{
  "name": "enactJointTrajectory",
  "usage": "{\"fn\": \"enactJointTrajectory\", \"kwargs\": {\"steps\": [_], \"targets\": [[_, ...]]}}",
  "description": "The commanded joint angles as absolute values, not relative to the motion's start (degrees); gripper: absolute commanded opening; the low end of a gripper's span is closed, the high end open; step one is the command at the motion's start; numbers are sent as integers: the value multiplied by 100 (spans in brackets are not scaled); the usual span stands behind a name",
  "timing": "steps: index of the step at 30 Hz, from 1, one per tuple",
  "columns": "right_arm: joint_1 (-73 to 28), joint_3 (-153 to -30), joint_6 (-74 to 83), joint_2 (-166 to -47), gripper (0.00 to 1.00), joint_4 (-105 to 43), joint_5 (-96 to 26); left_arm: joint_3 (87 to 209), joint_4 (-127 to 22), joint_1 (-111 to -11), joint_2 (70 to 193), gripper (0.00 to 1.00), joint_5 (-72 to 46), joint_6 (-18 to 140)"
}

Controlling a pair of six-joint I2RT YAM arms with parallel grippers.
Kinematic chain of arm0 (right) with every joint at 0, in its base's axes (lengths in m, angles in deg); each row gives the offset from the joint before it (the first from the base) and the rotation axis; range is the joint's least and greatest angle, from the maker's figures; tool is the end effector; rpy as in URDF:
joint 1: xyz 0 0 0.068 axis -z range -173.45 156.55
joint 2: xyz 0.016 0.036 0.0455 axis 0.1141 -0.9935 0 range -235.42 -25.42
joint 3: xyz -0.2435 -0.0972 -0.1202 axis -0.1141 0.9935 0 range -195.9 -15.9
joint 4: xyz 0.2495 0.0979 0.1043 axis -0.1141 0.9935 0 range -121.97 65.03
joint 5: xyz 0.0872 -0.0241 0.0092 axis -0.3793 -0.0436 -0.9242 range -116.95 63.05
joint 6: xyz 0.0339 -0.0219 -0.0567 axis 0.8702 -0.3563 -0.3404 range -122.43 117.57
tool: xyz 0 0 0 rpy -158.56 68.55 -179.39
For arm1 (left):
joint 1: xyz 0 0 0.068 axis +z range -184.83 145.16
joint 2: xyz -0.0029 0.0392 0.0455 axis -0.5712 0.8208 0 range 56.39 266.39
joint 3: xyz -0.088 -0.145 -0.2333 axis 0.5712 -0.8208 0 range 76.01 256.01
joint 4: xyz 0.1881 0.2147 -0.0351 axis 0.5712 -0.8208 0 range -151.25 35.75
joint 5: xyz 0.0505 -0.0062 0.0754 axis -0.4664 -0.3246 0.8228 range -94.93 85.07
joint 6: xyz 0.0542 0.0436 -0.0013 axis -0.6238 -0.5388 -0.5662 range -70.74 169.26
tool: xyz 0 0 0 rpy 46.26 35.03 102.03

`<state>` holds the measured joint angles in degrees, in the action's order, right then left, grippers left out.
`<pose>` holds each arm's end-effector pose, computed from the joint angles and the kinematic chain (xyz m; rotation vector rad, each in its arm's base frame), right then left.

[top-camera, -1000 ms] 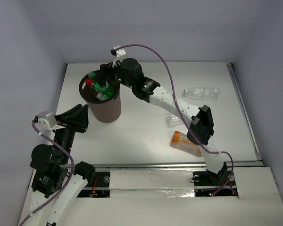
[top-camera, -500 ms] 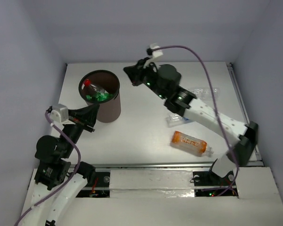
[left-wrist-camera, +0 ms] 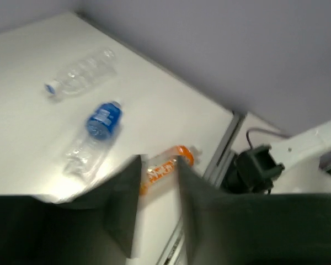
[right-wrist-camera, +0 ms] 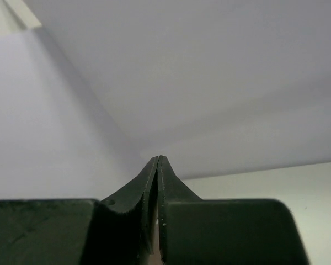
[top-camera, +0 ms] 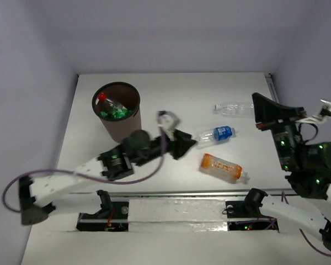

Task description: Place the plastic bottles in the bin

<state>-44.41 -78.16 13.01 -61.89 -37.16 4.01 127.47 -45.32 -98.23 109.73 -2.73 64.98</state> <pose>0.0977 0.0744 0.5158 0.1656 1.1326 0.7565 0.1169 -0.2288 0.4052 0.5934 1.4259 -1.0898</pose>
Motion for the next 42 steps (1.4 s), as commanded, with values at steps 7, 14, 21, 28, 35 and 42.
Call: {"fn": "enactJointTrajectory", "kwargs": {"steps": [7,14,21,28,35,42], "targets": [[-4425,-7795,1822,-5083,37,-1888,610,14201,-4099,-10787,14294,76,-376,4470],[-4425,-7865,1787,-4678,37,-1422,513,15298,-4449,-10963,15945,81,-466,3547],[-4425,-7866,1716,-4704,37,-1298,417,16573,-4994,-11226,17133,83,-378,2843],[-4425,-7883,1585,-4546,37,-1219,478,16943,-5371,-11227,17697,83,-844,2772],[-4425,-7866,1549,-4555,37,-1228,469,17119,-5566,-11227,18250,83,-765,2596],[-4425,-7839,1550,-4616,36,-1219,469,17164,-5531,-11227,18427,72,-686,2631]]}}
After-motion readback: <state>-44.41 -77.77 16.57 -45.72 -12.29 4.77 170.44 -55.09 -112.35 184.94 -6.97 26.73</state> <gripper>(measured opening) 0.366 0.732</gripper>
